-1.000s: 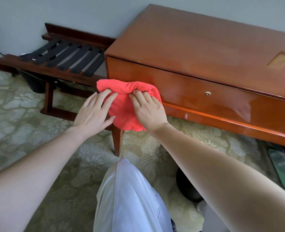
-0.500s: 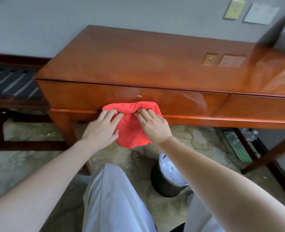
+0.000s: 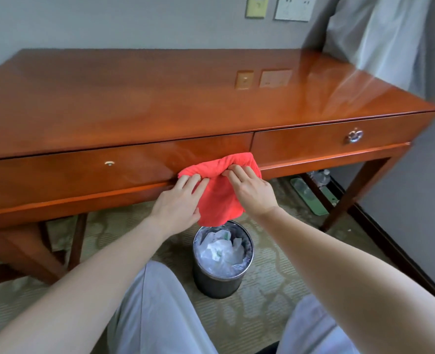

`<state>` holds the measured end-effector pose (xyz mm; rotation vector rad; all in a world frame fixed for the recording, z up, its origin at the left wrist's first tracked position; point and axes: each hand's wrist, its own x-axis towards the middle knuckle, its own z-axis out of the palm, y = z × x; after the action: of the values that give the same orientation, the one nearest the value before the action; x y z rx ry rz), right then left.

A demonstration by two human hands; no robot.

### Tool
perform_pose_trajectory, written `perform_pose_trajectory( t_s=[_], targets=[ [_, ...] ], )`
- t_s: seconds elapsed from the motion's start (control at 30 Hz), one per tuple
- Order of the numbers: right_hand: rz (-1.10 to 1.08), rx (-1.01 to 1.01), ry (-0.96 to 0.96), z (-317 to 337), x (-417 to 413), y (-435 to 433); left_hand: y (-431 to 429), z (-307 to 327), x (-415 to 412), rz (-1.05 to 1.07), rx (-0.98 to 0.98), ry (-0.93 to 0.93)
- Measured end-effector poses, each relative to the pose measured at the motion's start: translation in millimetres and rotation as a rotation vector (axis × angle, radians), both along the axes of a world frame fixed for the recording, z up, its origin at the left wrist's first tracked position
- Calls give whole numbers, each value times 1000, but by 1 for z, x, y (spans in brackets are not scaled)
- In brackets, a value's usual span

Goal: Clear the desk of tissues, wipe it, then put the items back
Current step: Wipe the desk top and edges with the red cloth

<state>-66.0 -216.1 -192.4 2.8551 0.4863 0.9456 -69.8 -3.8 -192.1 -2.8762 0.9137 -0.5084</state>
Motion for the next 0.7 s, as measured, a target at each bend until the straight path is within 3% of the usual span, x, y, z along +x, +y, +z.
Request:
perform_pose_trajectory(
  t_s=[0.5, 0.7],
  targets=[
    [-316, 124, 100, -1, 17, -203, -236, 3, 48, -87, 143, -4],
    [-417, 176, 106, -4, 25, -275, -320, 2, 65, -174, 104, -11]
  ],
)
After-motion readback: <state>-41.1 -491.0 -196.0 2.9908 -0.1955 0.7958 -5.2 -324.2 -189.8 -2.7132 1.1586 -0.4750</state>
